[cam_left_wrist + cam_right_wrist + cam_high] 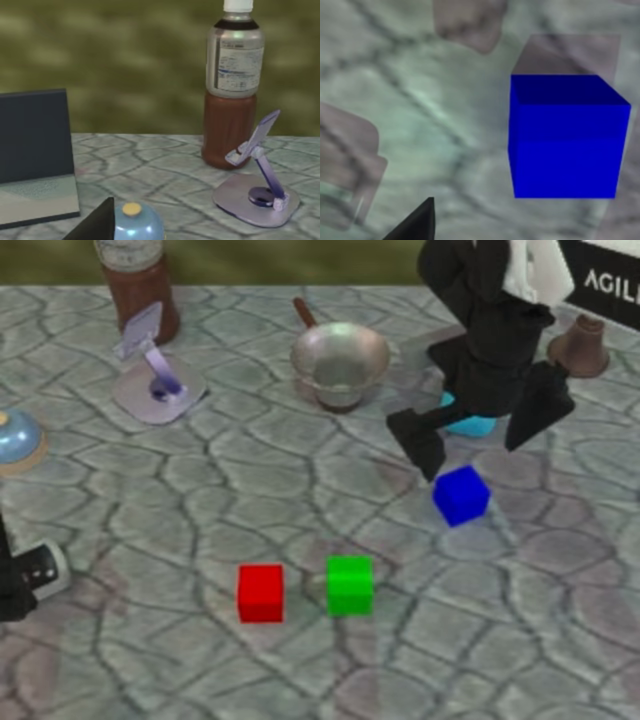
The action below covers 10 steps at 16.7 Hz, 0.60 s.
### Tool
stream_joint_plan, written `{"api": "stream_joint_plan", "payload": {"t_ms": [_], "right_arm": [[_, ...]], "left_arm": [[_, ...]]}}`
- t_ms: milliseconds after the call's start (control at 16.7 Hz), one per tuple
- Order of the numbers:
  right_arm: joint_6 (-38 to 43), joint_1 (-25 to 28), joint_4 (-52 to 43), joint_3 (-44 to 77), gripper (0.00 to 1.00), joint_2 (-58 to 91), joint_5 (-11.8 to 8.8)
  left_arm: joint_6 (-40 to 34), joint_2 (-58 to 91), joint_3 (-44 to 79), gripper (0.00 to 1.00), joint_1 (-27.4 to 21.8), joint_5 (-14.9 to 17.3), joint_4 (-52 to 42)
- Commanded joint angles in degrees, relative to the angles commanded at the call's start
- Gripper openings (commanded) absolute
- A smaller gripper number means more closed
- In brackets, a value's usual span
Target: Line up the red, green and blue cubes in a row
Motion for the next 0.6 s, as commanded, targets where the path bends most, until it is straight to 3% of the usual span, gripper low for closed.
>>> {"api": "stream_joint_plan", "payload": {"t_ms": [240, 600], "right_arm": [[-0.1, -0.2, 1.09, -0.99, 1.0, 0.19, 0.0], [0.08, 0.02, 13.4, -8.96, 1.0, 4.03, 0.04]], "left_arm": [[0.0, 0.0, 0.0, 1.0, 0.0, 0.0, 0.0], [0.0, 0.0, 0.0, 1.0, 0.0, 0.0, 0.0]]}}
